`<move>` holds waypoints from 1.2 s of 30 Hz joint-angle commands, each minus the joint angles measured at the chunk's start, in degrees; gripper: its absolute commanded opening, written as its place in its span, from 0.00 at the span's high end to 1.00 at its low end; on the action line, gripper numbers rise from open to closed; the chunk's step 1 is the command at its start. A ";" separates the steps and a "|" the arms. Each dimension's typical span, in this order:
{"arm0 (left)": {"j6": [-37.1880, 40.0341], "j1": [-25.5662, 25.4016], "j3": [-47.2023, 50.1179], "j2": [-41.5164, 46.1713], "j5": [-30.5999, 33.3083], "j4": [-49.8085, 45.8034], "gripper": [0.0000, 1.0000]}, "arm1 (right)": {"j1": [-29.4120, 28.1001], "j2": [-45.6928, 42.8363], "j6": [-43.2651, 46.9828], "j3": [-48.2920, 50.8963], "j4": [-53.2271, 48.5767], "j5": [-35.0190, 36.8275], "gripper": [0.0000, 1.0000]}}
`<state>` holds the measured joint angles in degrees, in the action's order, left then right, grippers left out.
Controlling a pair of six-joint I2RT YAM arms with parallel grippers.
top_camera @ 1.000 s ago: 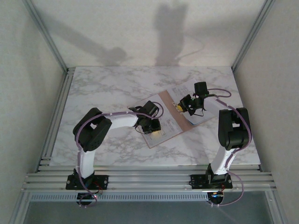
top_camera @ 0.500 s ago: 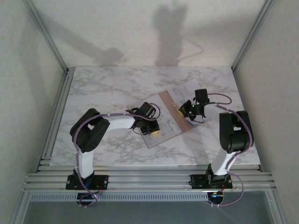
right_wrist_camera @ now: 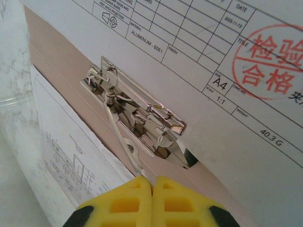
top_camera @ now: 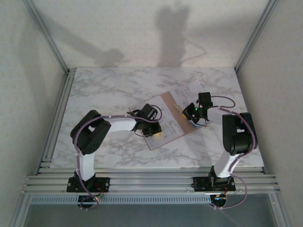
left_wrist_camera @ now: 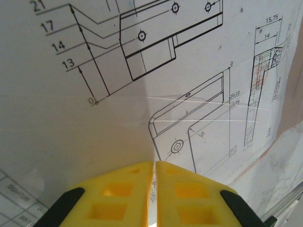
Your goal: Put the files into the folder
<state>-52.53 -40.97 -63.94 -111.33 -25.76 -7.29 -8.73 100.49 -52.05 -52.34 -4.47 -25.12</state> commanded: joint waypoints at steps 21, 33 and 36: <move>1.68 5.40 13.91 5.53 3.44 -8.74 0.87 | -3.19 3.11 -10.43 0.05 -14.43 10.86 1.00; 3.19 6.62 12.38 4.63 2.20 -8.63 0.88 | -3.48 4.34 -11.66 1.50 -14.27 14.45 1.00; 3.29 6.63 12.00 4.46 2.11 -8.82 0.88 | -3.48 4.58 -12.17 0.90 -16.22 16.37 1.00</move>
<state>-50.54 -35.51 -53.52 -104.09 -26.65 -4.93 -12.99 100.77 -62.35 -53.87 -9.65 -20.99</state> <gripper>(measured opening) 0.124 0.039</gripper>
